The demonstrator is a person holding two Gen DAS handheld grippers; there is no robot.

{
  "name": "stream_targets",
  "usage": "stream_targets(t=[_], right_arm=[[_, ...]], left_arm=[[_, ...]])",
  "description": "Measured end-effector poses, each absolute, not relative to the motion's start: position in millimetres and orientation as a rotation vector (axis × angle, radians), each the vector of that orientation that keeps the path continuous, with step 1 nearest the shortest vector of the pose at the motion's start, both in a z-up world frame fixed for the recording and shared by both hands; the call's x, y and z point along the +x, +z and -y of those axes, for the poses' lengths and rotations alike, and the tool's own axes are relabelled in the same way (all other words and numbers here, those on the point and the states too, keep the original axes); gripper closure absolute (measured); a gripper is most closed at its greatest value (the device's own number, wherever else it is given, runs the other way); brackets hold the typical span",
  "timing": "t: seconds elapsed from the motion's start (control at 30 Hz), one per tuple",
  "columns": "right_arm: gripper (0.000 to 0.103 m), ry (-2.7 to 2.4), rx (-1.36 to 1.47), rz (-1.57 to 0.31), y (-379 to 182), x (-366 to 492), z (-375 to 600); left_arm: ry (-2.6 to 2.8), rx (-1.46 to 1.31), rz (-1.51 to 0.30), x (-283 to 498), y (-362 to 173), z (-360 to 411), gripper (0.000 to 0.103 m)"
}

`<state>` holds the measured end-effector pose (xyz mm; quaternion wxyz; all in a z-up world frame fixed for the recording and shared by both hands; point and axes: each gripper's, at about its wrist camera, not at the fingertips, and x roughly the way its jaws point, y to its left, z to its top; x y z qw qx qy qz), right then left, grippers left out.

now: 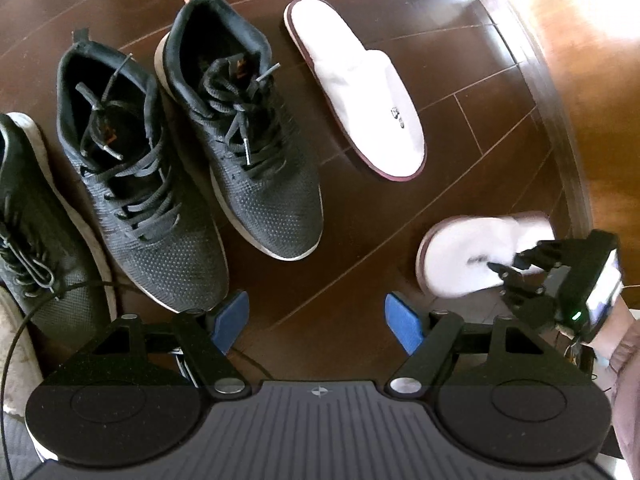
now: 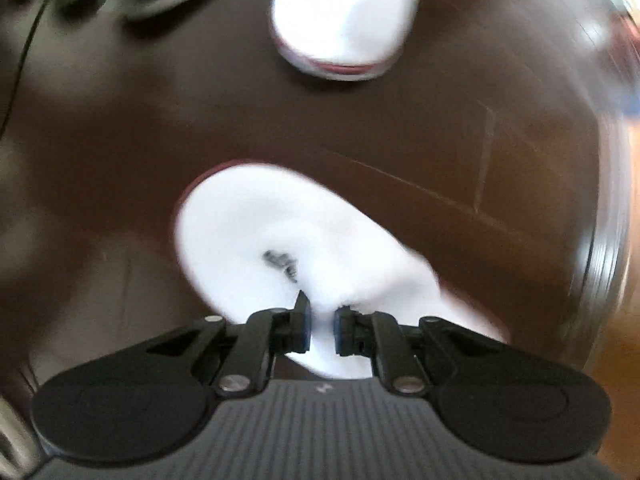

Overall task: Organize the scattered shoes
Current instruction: 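Carry the white slipper with the right tool beside the first slipper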

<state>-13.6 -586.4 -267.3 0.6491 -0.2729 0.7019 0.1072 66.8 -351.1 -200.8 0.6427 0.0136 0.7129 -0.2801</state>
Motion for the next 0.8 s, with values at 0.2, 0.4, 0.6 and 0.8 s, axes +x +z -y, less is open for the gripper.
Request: stream_targets(t=[0.2,0.4,0.6,0.8], right_arm=[[0.080,0.217,-0.591,-1.618,-280,-8,577],[0.051,0.057,-0.390,-1.593,-261,-3,592],[0.039,-0.212,0.019,-1.513,-232,-5,629],[0.032,-0.618,0.679,-1.293,-232,-8,652]], left_arm=[[-0.652,0.036,-1.633,65,-200,351,0.023],[-0.658,0.038,-1.637,64,-200,351,0.023],[-0.667,0.042,-1.638,64,-200,355,0.023],[-0.673,0.049,-1.636,66,-202,359,0.023]])
